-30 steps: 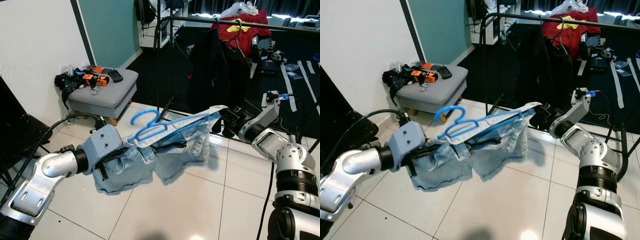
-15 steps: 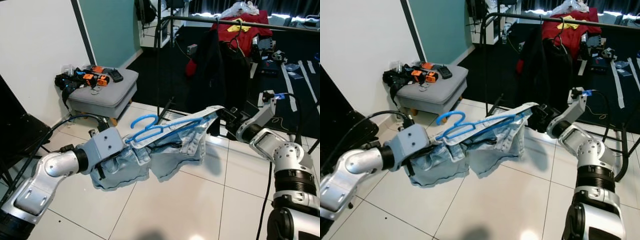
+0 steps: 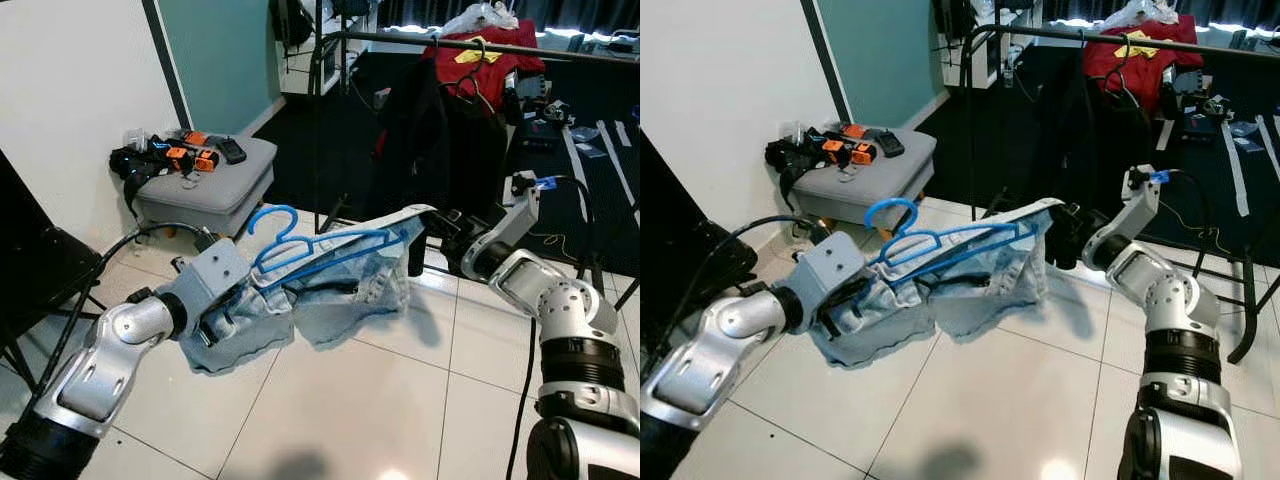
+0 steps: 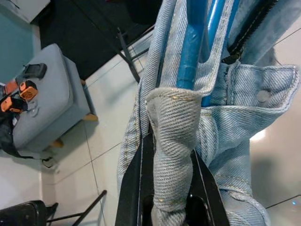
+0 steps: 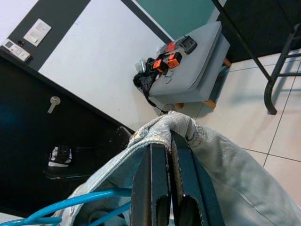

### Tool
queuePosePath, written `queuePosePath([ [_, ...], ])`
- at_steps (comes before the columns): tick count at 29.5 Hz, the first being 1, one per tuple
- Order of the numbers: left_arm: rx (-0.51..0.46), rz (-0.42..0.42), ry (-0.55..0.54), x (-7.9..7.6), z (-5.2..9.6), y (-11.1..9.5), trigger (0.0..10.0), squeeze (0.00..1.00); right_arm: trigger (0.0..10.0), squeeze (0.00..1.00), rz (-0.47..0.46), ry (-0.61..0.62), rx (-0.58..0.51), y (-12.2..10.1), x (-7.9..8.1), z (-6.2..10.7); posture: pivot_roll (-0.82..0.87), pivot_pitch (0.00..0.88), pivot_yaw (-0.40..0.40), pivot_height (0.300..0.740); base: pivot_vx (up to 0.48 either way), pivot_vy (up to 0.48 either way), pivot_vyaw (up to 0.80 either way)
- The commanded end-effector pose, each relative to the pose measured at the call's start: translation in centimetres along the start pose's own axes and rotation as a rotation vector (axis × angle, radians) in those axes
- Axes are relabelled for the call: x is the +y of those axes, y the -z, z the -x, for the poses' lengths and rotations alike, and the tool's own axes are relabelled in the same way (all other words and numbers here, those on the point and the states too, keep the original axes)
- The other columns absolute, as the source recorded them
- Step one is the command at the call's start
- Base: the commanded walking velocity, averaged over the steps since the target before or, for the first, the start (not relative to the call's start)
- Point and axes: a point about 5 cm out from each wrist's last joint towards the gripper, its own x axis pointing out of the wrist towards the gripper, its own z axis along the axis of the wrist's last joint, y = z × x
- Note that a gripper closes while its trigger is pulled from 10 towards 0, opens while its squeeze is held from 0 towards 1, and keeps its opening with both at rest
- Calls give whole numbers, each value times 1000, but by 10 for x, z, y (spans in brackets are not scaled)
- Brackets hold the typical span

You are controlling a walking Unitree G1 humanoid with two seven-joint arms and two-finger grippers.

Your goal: Hang hanger

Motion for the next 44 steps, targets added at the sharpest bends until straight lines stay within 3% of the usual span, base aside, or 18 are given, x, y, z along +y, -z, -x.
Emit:
queuePosePath([
  [1, 100, 61, -84, 14, 7, 20, 10000, 0, 0, 0, 31, 12, -68, -15, 0, 7, -68, 62, 51, 740, 0, 0, 0],
  [4, 90, 72, -89, 16, 9, 18, 10000, 0, 0, 0, 34, 20, -67, -15, -2, 8, -68, 64, 51, 740, 0, 0, 0],
  [10, 164, -41, -111, 28, 23, 21, 10000, 0, 0, 0, 49, 52, -70, -18, -9, 13, -60, 70, 53, 740, 0, 0, 0],
  [18, 214, -62, -149, 42, 34, 28, 10000, 0, 0, 0, 57, 65, -74, -19, -11, 16, -58, 72, 53, 740, 0, 0, 0],
  [26, 155, 29, -168, 54, 41, 20, 10000, 0, 0, 0, 62, 67, -69, -17, -12, 17, -57, 72, 52, 740, 0, 0, 0],
  [28, 90, 64, -156, 58, 42, 10, 10000, 0, 0, 0, 67, 70, -64, -17, -13, 17, -58, 74, 52, 740, 0, 0, 0],
  [33, 70, 48, -131, 55, 41, 5, 10000, 0, 0, 0, 70, 70, -61, -17, -13, 17, -59, 74, 54, 740, 0, 0, 0],
  [39, 180, -92, -98, 42, 36, 17, 10000, 0, 0, 0, 69, 57, -69, -19, -9, 17, -61, 76, 55, 740, 0, 0, 0],
  [44, 219, -111, -115, 34, 31, 21, 10000, 0, 0, 0, 58, 26, -71, -21, -1, 15, -62, 77, 56, 740, 0, 0, 0],
])
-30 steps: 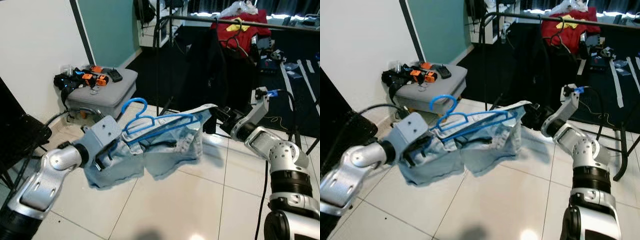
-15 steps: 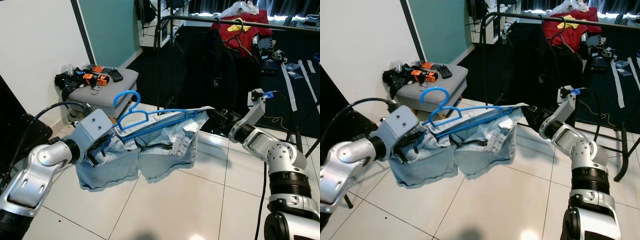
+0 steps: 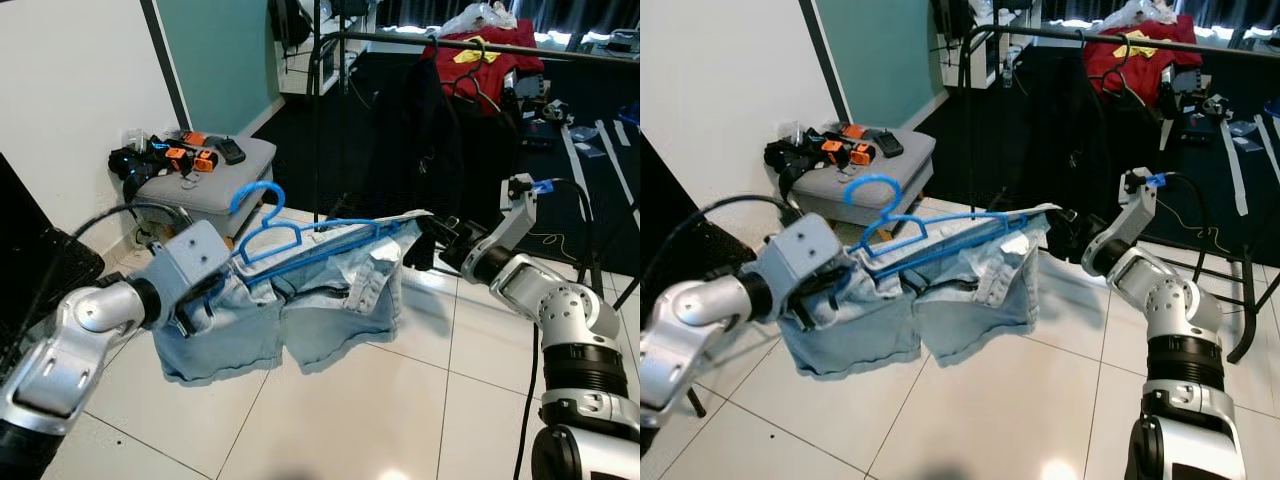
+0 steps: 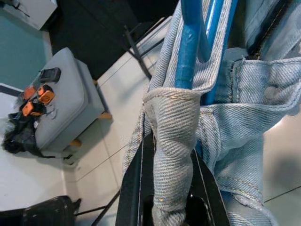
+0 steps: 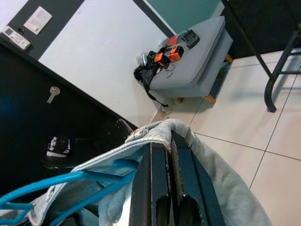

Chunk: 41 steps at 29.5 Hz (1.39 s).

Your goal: Hang hanger

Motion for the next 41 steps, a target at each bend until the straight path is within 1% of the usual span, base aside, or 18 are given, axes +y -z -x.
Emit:
queuePosePath([
  [1, 191, 0, -90, 11, 7, 31, 10000, 0, 0, 0, 26, 28, -107, -25, -2, 12, -62, 77, 56, 740, 0, 0, 0],
  [5, 221, -18, -120, 10, 5, 33, 10000, 0, 0, 0, 17, -3, -96, -24, 6, 10, -62, 77, 55, 740, 0, 0, 0],
  [10, 277, -85, -187, 14, 3, 34, 10000, 0, 0, 0, 15, -34, -53, -16, 18, 3, -60, 74, 54, 740, 0, 0, 0],
  [15, 282, -100, -201, 15, 2, 33, 10000, 0, 0, 0, 12, -46, -40, -12, 22, 0, -60, 73, 53, 740, 0, 0, 0],
  [17, 254, -117, -189, 11, -5, 24, 10000, 0, 0, 0, 7, -75, -13, -4, 33, -7, -61, 70, 51, 740, 0, 0, 0],
  [19, 254, -117, -189, 11, -5, 24, 10000, 0, 0, 0, 7, -75, -13, -4, 33, -7, -61, 70, 51, 740, 0, 0, 0],
  [21, 182, -84, -132, -9, -20, 9, 10000, 0, 0, 0, 27, -117, 48, 14, 50, -18, -67, 68, 51, 740, 0, 0, 0],
  [22, 182, -84, -132, -9, -20, 9, 10000, 0, 0, 0, 27, -117, 48, 14, 50, -18, -67, 68, 51, 740, 0, 0, 0],
  [23, 144, -44, -106, -20, -27, 1, 10000, 0, 0, 0, 44, -133, 83, 24, 59, -23, -67, 67, 50, 740, 0, 0, 0],
  [25, 144, -44, -106, -20, -27, 1, 10000, 0, 0, 0, 44, -133, 83, 24, 59, -23, -67, 67, 50, 740, 0, 0, 0],
  [26, 106, 2, -81, -30, -33, -8, 10000, 0, 0, 0, 53, -147, 108, 34, 68, -28, -70, 65, 49, 740, 0, 0, 0],
  [28, 106, 2, -81, -30, -33, -8, 10000, 0, 0, 0, 53, -147, 108, 34, 68, -28, -70, 65, 49, 740, 0, 0, 0],
  [30, 49, 112, -45, -47, -41, -21, 10000, 0, 0, 0, 63, -178, 151, 51, 85, -37, -69, 60, 48, 740, 0, 0, 0],
  [33, 43, 152, -43, -54, -43, -23, 10000, 0, 0, 0, 104, -190, 210, 67, 92, -39, -67, 58, 42, 740, 0, 0, 0],
  [36, 56, 160, -61, -50, -41, -19, 10000, 0, 275, 0, 151, -164, 248, 75, 87, -37, -66, 58, 40, 740, 0, 0, 0],
  [38, 81, 171, -95, -42, -38, -12, 10000, 0, 510, 0, 235, -112, 304, 86, 76, -32, -65, 61, 40, 740, 0, 0, 0],
  [40, 91, 177, -113, -38, -37, -9, 10000, 0, 588, 0, 250, -96, 321, 90, 71, -30, -64, 61, 40, 740, 0, 0, 0],
  [41, 107, 184, -137, -32, -34, -4, 10000, 0, 1686, 0, 304, -74, 354, 93, 64, -25, -66, 64, 41, 740, 0, 0, 0],
])
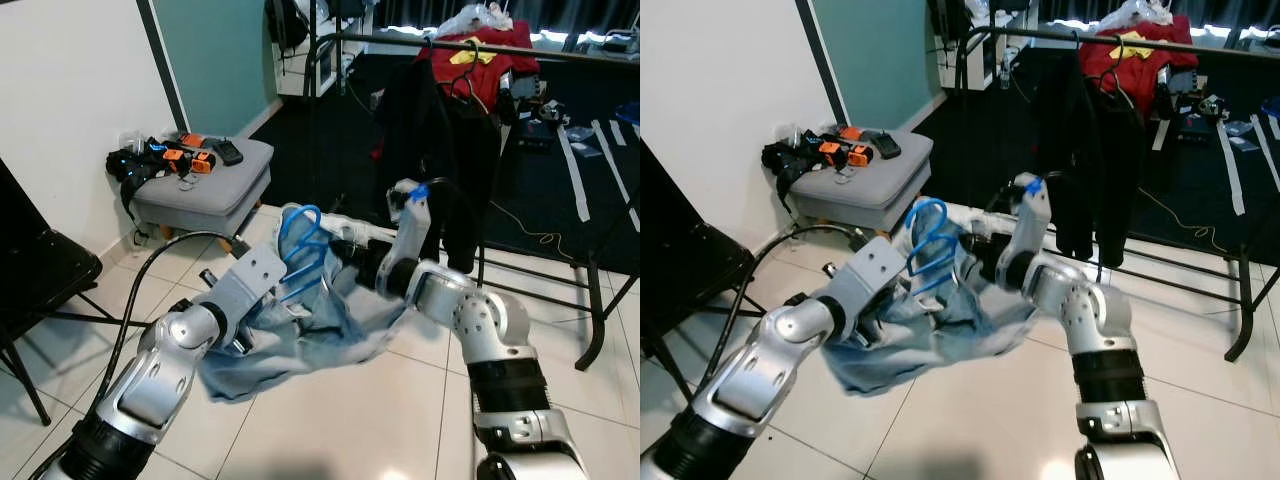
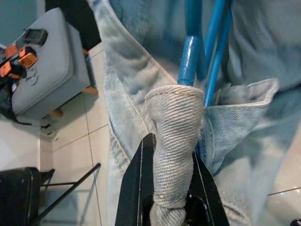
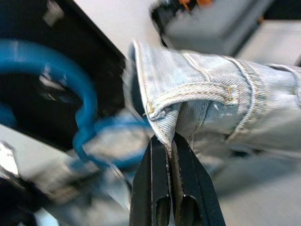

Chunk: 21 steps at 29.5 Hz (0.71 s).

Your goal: Hang hanger

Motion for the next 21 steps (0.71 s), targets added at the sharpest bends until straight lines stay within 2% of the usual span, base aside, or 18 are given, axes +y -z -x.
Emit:
queuePosePath([
  [1, 26, 7, -73, 17, 5, 7, 10000, 0, 1686, 0, 44, 2, 43, 8, 0, 1, -66, 64, 41, 740, 0, 0, 0],
  [3, 53, 18, -113, 28, 8, 14, 10000, 0, 3216, 0, 123, 44, 107, 18, -11, 9, -68, 65, 41, 740, 0, 0, 0],
  [5, 53, 18, -113, 28, 8, 14, 10000, 0, 3216, 0, 123, 44, 107, 18, -11, 9, -68, 65, 41, 740, 0, 0, 0],
  [6, 75, 24, -138, 34, 11, 20, 10000, 0, 4392, 0, 166, 78, 135, 22, -19, 16, -71, 68, 42, 740, 0, 0, 0],
  [8, 75, 24, -138, 34, 11, 20, 10000, 0, 4392, 0, 166, 78, 135, 22, -19, 16, -71, 68, 42, 740, 0, 0, 0],
  [9, 96, 30, -161, 40, 13, 26, 10000, 0, 10000, 0, 208, 97, 149, 23, -26, 22, -77, 69, 45, 740, 0, 0, 0],
  [10, 96, 30, -161, 40, 13, 26, 10000, 0, 10000, 0, 208, 97, 149, 23, -26, 22, -77, 69, 45, 740, 0, 0, 0],
  [11, 108, 34, -174, 43, 14, 30, 10000, 0, 10000, 188, 240, 72, 146, 22, -26, 26, -76, 69, 44, 740, 0, 0, 0],
  [15, 114, 37, -180, 44, 15, 32, 10000, 0, 10000, 188, 257, 48, 139, 21, -25, 28, -76, 69, 43, 740, 0, 0, 0],
  [16, 104, 49, -174, 41, 13, 30, 10000, 0, 10000, 1000, 245, -45, 126, 21, -13, 27, -75, 68, 45, 740, 0, 0, 0],
  [18, 104, 49, -174, 41, 13, 30, 10000, 0, 10000, 1000, 245, -45, 126, 21, -13, 27, -75, 68, 45, 740, 0, 0, 0],
  [19, 86, 62, -159, 36, 11, 26, 10000, 0, 10000, 1000, 210, -126, 99, 20, -1, 26, -76, 67, 41, 740, 0, 0, 0],
  [20, 86, 62, -159, 36, 11, 26, 10000, 0, 10000, 1000, 210, -126, 99, 20, -1, 26, -76, 67, 41, 740, 0, 0, 0],
  [21, 74, 72, -145, 31, 8, 24, 10000, 0, 10000, 1000, 188, -223, 87, 20, 10, 28, -78, 66, 40, 740, 0, 0, 0],
])
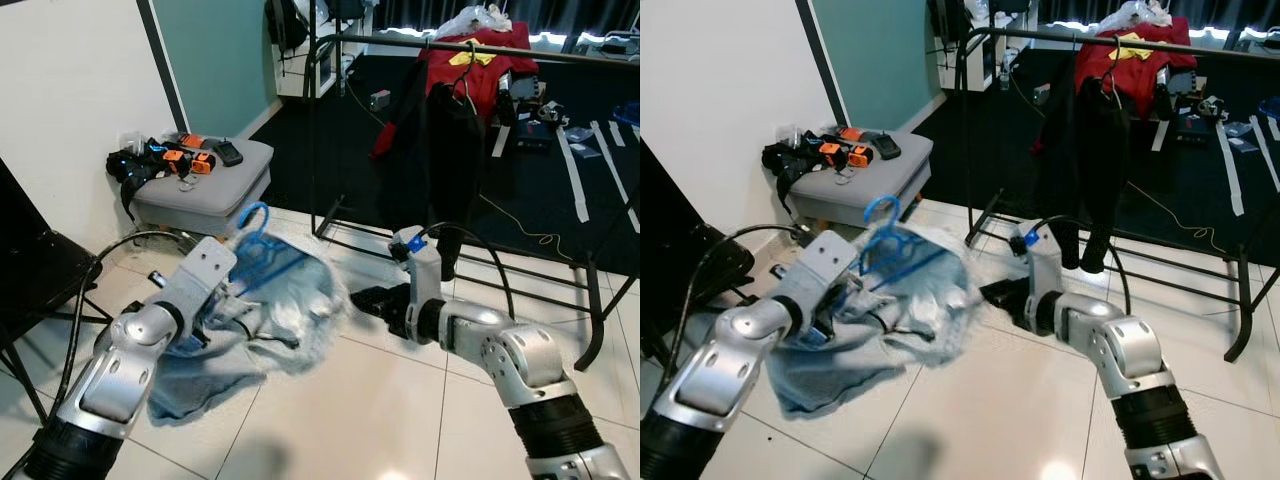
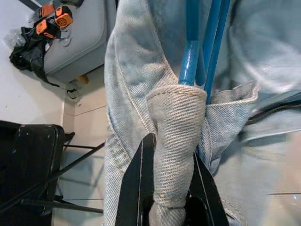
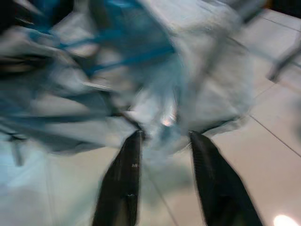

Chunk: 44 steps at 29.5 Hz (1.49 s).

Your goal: Hang hanger

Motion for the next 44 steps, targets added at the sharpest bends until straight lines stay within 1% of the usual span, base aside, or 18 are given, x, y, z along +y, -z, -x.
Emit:
queuePosePath([
  [1, -25, 11, -2, -1, 0, -5, 10000, 0, 10000, 1000, -14, -88, -10, 0, 12, -1, -78, 66, 40, 740, 0, 0, 0],
  [4, -35, 25, 14, -7, -2, -7, 10000, 0, 10000, 1000, 1, -235, -26, -2, 28, 4, -81, 66, 39, 740, 0, 0, 0],
  [6, -50, 22, 21, -9, -4, -7, 10000, 0, 10000, 1000, 57, -374, -56, -5, 40, 16, -82, 65, 41, 740, 0, 0, 0],
  [7, -50, 22, 21, -9, -4, -7, 10000, 0, 10000, 1000, 57, -374, -56, -5, 40, 16, -82, 65, 41, 740, 0, 0, 0],
  [9, -91, 7, 45, -10, -4, -11, 10000, 0, 10000, 1000, 74, -433, -157, -19, 40, 30, -82, 65, 41, 740, 0, 0, 0],
  [12, -91, 7, 45, -10, -4, -11, 10000, 0, 10000, 1000, 74, -433, -157, -19, 40, 30, -82, 65, 41, 740, 0, 0, 0],
  [14, -126, -2, 66, -10, -4, -13, 10000, 0, 10000, 1000, 76, -423, -219, -30, 33, 37, -85, 66, 43, 740, 0, 0, 0],
  [15, -182, -47, 128, -12, -2, -16, 10000, 0, 10000, 1000, 94, -389, -293, -45, 18, 51, -83, 66, 43, 740, 0, 0, 0],
  [18, -182, -47, 128, -12, -2, -16, 10000, 0, 10000, 1000, 94, -389, -293, -45, 18, 51, -83, 66, 43, 740, 0, 0, 0],
  [19, -234, -77, 207, -13, 3, -17, 10000, 0, 10000, 1000, 135, -350, -364, -64, 3, 71, -82, 66, 43, 740, 0, 0, 0],
  [21, -326, -126, 368, -15, 16, -21, 10000, 0, 10000, 1000, 294, -254, -342, -84, -22, 110, -85, 65, 42, 740, 0, 0, 0],
  [24, -350, -136, 416, -15, 21, -22, 10000, 0, 10000, 1000, 344, -230, -301, -85, -27, 120, -86, 65, 42, 740, 0, 0, 0],
  [25, -372, -149, 460, -15, 26, -24, 10000, 0, 10000, 710, 380, -215, -258, -85, -30, 126, -87, 65, 43, 740, 0, 0, 0],
  [26, -372, -149, 460, -15, 26, -24, 10000, 0, 10000, 710, 380, -215, -258, -85, -30, 126, -87, 65, 43, 740, 0, 0, 0],
  [27, -390, -165, 501, -15, 30, -25, 10000, 0, 10000, 0, 411, -215, -210, -82, -31, 130, -88, 65, 44, 740, 0, 0, 0],
  [35, -435, -189, 567, -10, 37, -29, 10000, 0, 10000, 0, 452, -264, -103, -75, -30, 133, -85, 62, 44, 740, 0, 0, 0],
  [40, -538, -181, 644, -12, 44, -43, 10000, 0, 10000, 0, 447, -424, 42, -60, -24, 130, -89, 59, 38, 740, 0, 0, 0],
  [44, -565, -180, 664, -13, 46, -46, 10000, 0, 10000, 0, 445, -466, 70, -57, -24, 130, -90, 55, 37, 740, 0, 0, 0],
])
